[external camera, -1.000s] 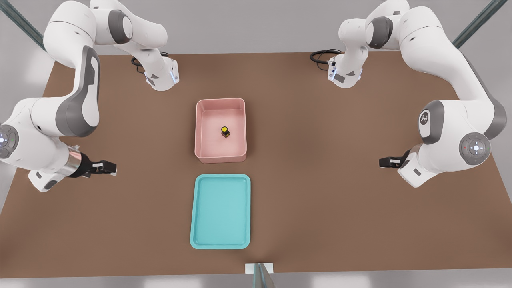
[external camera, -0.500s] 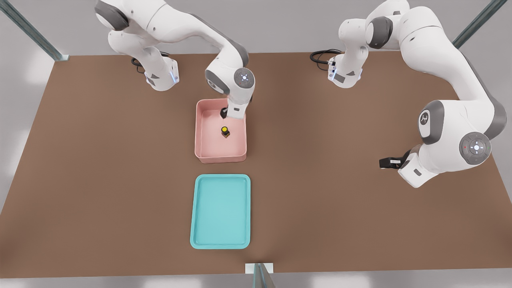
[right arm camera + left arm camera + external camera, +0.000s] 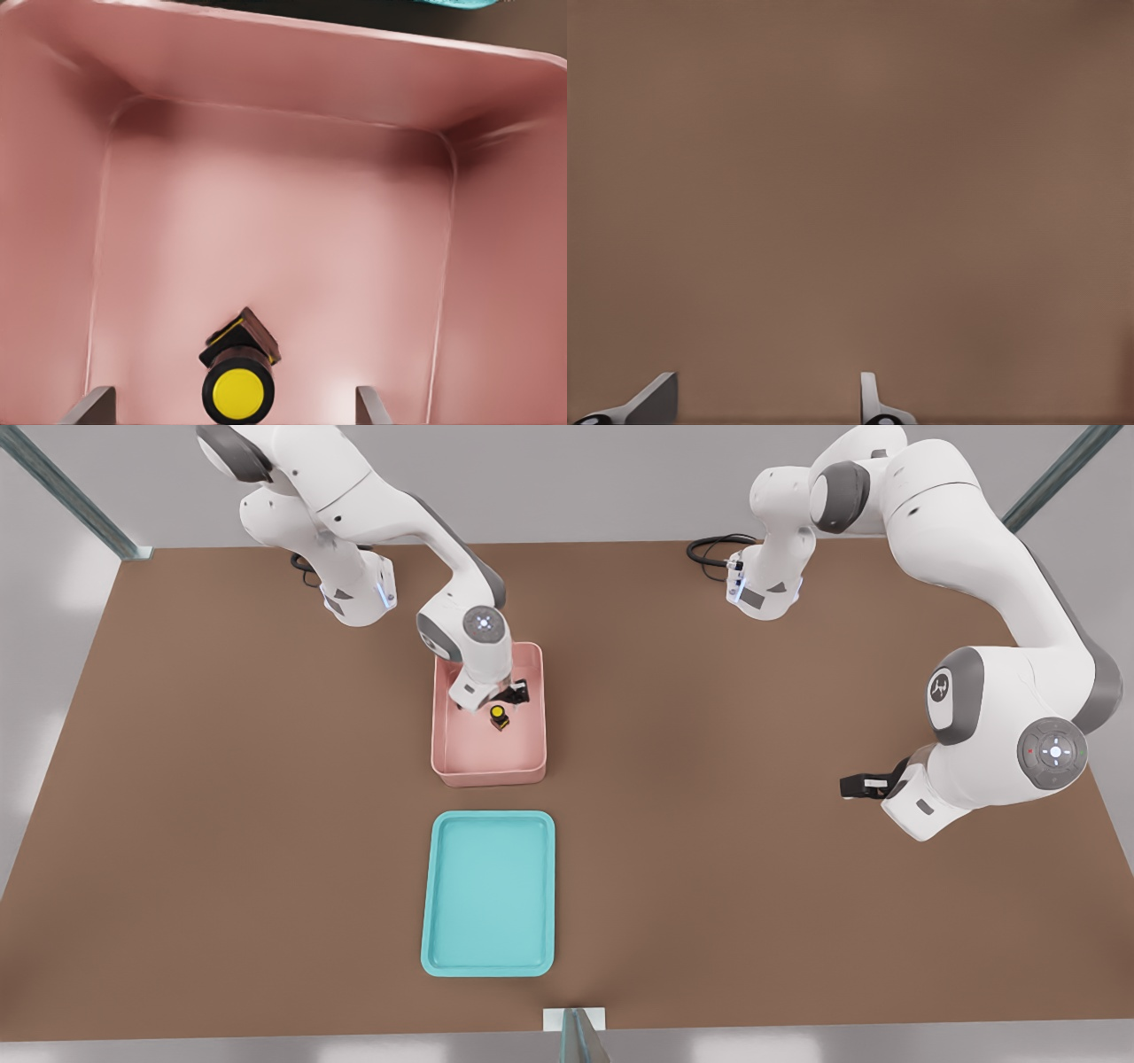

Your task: The left arm remains still, and the right arm places the button from the box into the tray

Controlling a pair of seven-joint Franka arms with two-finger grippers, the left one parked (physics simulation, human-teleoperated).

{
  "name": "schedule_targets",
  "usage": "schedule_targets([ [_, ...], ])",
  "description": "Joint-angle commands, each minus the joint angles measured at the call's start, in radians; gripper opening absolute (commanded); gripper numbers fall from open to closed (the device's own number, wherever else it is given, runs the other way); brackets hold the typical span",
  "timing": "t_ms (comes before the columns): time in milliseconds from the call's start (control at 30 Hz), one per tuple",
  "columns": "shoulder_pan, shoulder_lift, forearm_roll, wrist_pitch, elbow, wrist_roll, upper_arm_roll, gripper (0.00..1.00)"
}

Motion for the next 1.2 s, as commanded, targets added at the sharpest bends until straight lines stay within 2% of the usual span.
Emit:
schedule_targets([
  [0, 0.001, 0.003, 0.000, 0.167, -0.025, 0.253, 0.001, 1.00],
  [367, 0.010, 0.078, -0.009, 0.333, -0.076, 0.252, -0.005, 1.00],
  [400, 0.010, 0.078, -0.012, 0.360, -0.095, 0.221, -0.024, 1.00],
  [867, 0.015, 0.088, -0.069, 0.410, -0.162, 0.223, -0.027, 0.99],
  [1067, 0.013, 0.088, -0.069, 0.437, -0.160, 0.204, -0.050, 0.99],
  [1100, 0.013, 0.088, -0.070, 0.439, -0.160, 0.201, -0.050, 0.90],
  [1133, 0.013, 0.088, -0.070, 0.437, -0.161, 0.201, -0.050, 0.65],
  [1167, 0.013, 0.088, -0.070, 0.437, -0.162, 0.201, -0.050, 0.59],
])
